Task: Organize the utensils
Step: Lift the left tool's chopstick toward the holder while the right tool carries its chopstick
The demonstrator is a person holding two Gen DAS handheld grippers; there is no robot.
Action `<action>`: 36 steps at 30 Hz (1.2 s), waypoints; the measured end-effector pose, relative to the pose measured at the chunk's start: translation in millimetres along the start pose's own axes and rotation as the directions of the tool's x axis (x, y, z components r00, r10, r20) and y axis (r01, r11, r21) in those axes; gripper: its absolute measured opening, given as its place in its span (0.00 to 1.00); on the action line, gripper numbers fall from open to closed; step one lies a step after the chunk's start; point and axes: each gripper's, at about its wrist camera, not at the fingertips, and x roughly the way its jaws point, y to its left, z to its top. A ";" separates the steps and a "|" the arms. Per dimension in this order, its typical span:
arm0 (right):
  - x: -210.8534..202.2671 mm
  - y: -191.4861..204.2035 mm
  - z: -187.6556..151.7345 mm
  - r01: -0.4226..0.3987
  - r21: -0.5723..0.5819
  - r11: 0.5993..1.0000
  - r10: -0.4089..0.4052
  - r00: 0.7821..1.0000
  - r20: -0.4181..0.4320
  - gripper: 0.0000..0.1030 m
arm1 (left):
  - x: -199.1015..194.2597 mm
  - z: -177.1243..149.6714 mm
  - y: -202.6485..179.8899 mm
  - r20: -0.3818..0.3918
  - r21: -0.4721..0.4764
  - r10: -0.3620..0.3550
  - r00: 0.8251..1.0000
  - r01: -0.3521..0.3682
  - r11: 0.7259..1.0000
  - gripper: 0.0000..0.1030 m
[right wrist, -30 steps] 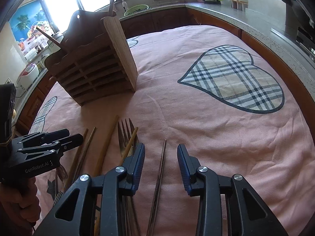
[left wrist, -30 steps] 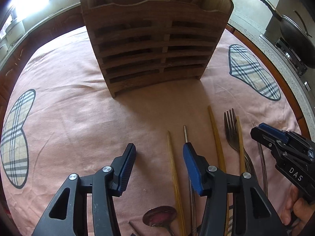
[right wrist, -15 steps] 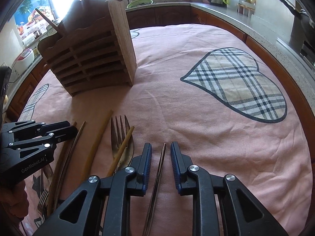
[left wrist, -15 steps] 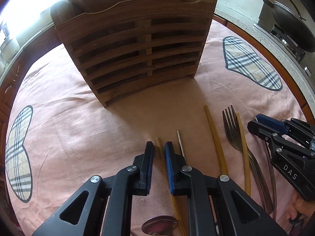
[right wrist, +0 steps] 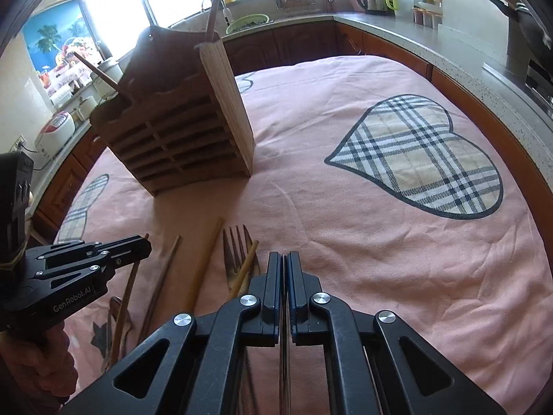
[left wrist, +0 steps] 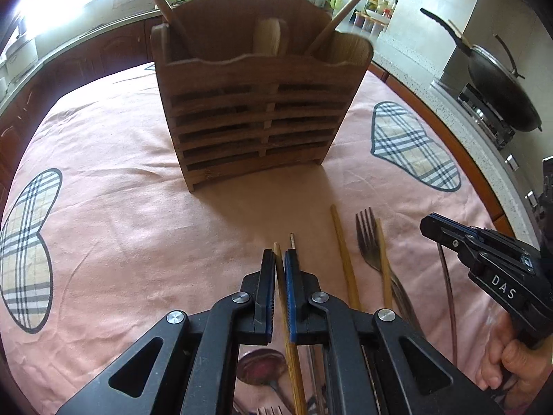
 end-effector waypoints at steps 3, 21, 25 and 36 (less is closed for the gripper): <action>-17.1 4.1 4.0 -0.030 -0.001 1.000 0.030 0.999 0.029 0.03 | -25.9 -5.8 0.3 0.043 -0.006 -0.027 0.999 0.027 1.000 0.03; -104.1 25.0 11.2 -0.094 -0.039 0.995 0.100 0.976 0.196 0.04 | -178.0 -59.6 32.5 0.226 -0.039 -0.072 0.971 0.083 0.996 0.03; -117.0 27.7 9.8 -0.097 -0.046 0.994 0.105 0.970 0.221 0.04 | -196.1 -70.6 37.8 0.249 -0.049 -0.064 0.966 0.079 0.996 0.03; -143.3 37.3 6.2 -0.090 -0.070 0.993 0.106 0.955 0.278 0.03 | -235.8 -91.0 51.1 0.345 -0.071 -0.066 0.936 0.096 0.993 0.03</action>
